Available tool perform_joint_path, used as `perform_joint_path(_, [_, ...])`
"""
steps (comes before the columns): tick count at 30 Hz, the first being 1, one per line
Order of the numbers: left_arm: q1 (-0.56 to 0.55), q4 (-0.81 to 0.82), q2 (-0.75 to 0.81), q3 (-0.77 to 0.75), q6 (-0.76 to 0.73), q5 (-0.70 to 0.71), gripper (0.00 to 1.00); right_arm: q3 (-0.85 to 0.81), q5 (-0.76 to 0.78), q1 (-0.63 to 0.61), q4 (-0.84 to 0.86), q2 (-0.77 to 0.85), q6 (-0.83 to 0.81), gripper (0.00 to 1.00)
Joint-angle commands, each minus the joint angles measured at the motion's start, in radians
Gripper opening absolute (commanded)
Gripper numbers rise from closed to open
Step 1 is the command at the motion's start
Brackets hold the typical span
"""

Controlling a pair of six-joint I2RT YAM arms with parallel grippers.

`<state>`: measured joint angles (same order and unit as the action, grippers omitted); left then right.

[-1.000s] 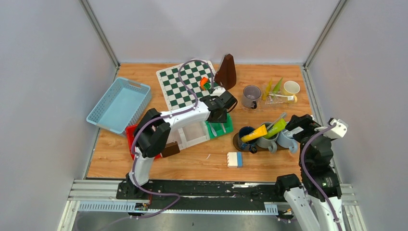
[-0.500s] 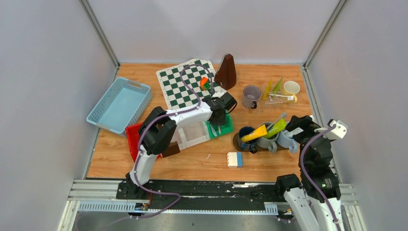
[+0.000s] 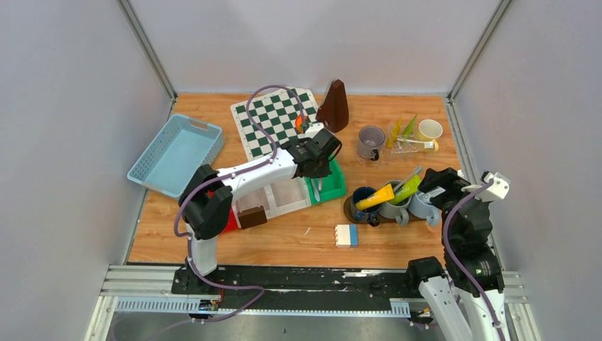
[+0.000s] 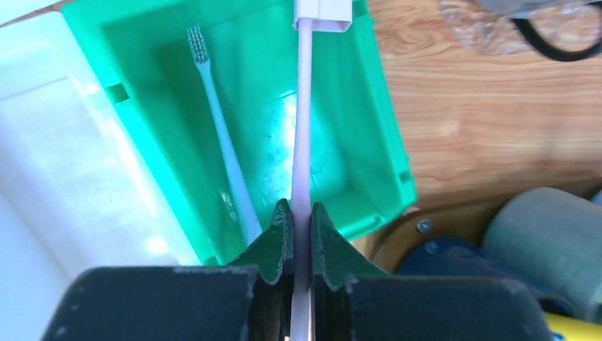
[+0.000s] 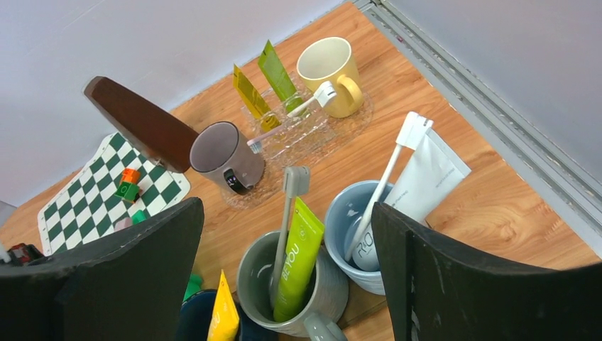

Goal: Prepare toiletry sets of a toothbrush and toothpaste on the tray
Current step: Pick up the toothbrush from the storage box, then place the toothbrush in the cup.

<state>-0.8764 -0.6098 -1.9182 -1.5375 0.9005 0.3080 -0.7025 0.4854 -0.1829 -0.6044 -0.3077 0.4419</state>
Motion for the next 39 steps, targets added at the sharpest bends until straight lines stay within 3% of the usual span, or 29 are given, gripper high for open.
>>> perform_joint_path(1, [0.001,0.046,0.119,0.019,0.020,0.017,0.00,-0.063,-0.053,-0.003,0.033,-0.029,-0.017,0.90])
perform_joint_path(7, [-0.008,0.119,0.239,0.092,-0.030,0.006,0.00,-0.125,-0.170,-0.004,0.026,-0.076,-0.016,0.90])
perform_joint_path(20, [-0.094,0.415,0.505,0.316,-0.403,0.032,0.00,-0.286,-0.463,-0.003,0.000,-0.195,0.036,0.90])
perform_joint_path(27, [-0.172,0.566,0.584,0.403,-0.630,0.013,0.00,-0.333,-0.629,-0.003,-0.001,-0.245,0.107,0.90])
perform_joint_path(39, [-0.257,0.771,0.650,0.494,-0.828,-0.108,0.00,-0.313,-0.874,-0.003,0.087,-0.281,0.214,0.87])
